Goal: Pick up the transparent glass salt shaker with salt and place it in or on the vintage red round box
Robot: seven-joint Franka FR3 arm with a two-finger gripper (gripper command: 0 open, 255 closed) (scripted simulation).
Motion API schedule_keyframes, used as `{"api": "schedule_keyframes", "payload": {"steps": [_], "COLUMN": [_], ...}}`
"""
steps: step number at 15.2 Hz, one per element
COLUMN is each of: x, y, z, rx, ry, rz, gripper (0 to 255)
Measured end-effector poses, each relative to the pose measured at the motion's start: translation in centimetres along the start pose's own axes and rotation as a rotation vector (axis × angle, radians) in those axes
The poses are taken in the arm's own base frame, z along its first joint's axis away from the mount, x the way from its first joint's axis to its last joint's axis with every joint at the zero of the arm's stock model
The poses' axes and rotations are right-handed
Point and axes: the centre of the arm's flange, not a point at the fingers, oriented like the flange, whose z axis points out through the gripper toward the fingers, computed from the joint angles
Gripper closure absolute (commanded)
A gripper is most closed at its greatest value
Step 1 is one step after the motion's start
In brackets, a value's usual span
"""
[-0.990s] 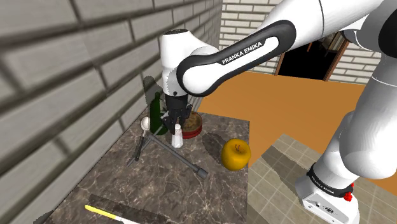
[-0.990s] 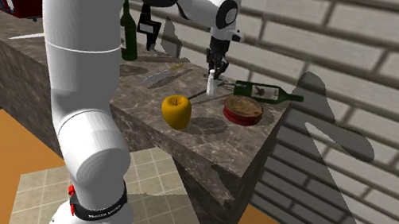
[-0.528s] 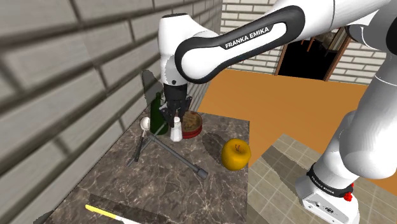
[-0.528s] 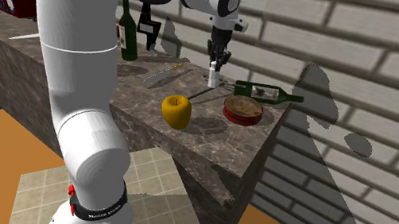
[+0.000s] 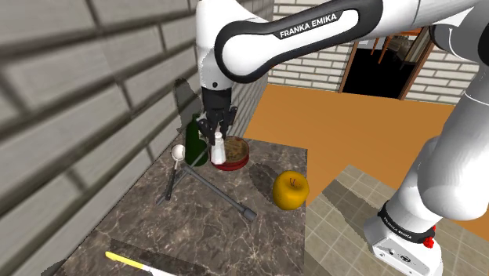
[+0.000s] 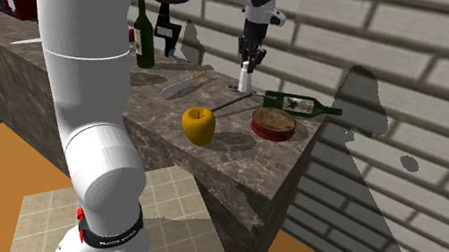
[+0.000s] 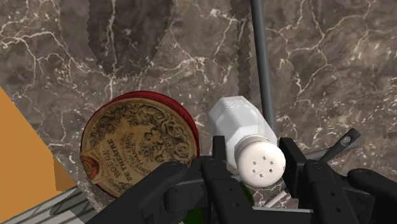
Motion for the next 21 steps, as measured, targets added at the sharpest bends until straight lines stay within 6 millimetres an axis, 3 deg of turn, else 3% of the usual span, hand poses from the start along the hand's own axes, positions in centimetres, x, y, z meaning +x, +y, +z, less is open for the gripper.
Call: {"api": "schedule_keyframes", "payload": {"steps": [11,21], "x": [7.9,8.3], "y": [10.8,12.0], "z": [-3.9,0.9], "rx": [0.0,0.0], "ry": [0.0,-0.001], "rz": [0.001,0.0], "gripper": [255,255]}}
